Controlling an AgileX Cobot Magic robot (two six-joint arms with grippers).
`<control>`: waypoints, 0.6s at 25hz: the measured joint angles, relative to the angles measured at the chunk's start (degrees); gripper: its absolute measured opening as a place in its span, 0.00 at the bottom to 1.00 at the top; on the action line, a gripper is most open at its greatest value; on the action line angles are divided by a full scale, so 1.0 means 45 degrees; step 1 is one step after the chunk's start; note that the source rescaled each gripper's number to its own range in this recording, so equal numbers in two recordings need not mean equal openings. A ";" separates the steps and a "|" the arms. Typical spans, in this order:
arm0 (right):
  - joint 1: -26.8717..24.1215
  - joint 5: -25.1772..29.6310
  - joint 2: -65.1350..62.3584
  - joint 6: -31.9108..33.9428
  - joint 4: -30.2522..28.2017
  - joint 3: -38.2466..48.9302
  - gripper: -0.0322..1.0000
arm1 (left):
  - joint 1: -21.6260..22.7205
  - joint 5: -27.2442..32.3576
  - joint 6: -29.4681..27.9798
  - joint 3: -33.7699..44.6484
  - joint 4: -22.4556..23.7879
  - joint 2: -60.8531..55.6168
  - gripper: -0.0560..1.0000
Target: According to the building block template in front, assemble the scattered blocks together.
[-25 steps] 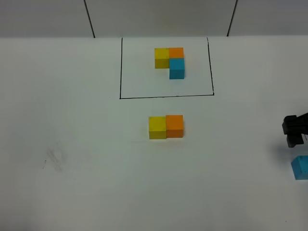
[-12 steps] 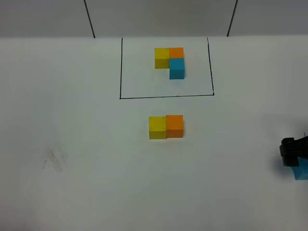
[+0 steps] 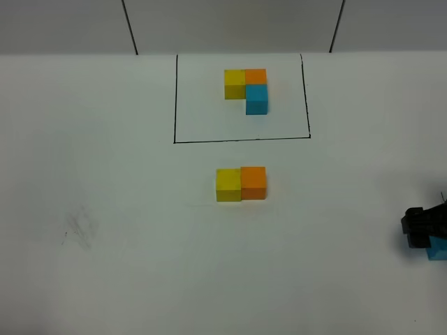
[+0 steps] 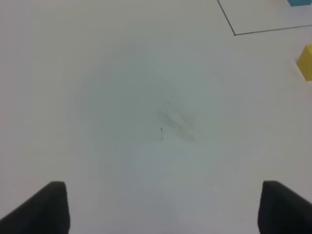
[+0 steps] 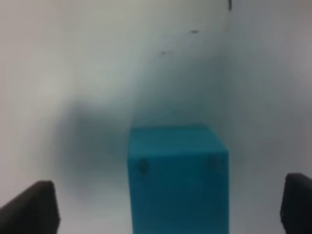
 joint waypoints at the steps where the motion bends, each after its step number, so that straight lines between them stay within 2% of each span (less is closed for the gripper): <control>1: 0.0000 -0.0129 0.0227 0.0000 0.0029 0.0015 0.88 | 0.0000 0.0000 0.0000 0.0000 0.0000 0.0000 0.68; 4: 0.0000 -0.0492 0.0665 0.0000 0.0139 0.0038 0.85 | 0.0000 0.0000 0.0000 0.0000 0.0000 0.0000 0.68; 6: 0.0000 -0.0601 0.0789 -0.0029 0.0165 0.0038 0.78 | 0.0000 0.0000 0.0000 0.0000 0.0000 0.0000 0.68; 8: 0.0000 -0.0613 0.0836 -0.0055 0.0187 0.0038 0.60 | 0.0000 0.0000 0.0000 0.0000 0.0000 0.0000 0.68; 10: 0.0000 -0.0613 0.0841 -0.0079 0.0187 0.0038 0.27 | 0.0000 0.0000 0.0000 0.0000 0.0000 0.0000 0.68; 11: 0.0000 -0.0642 0.0841 -0.0086 0.0182 0.0038 0.30 | 0.0000 0.0000 0.0000 0.0000 0.0000 0.0000 0.68; 15: 0.0000 -0.0630 0.0827 -0.0108 -0.0005 0.0038 0.29 | 0.0000 0.0000 0.0000 0.0000 0.0000 0.0000 0.68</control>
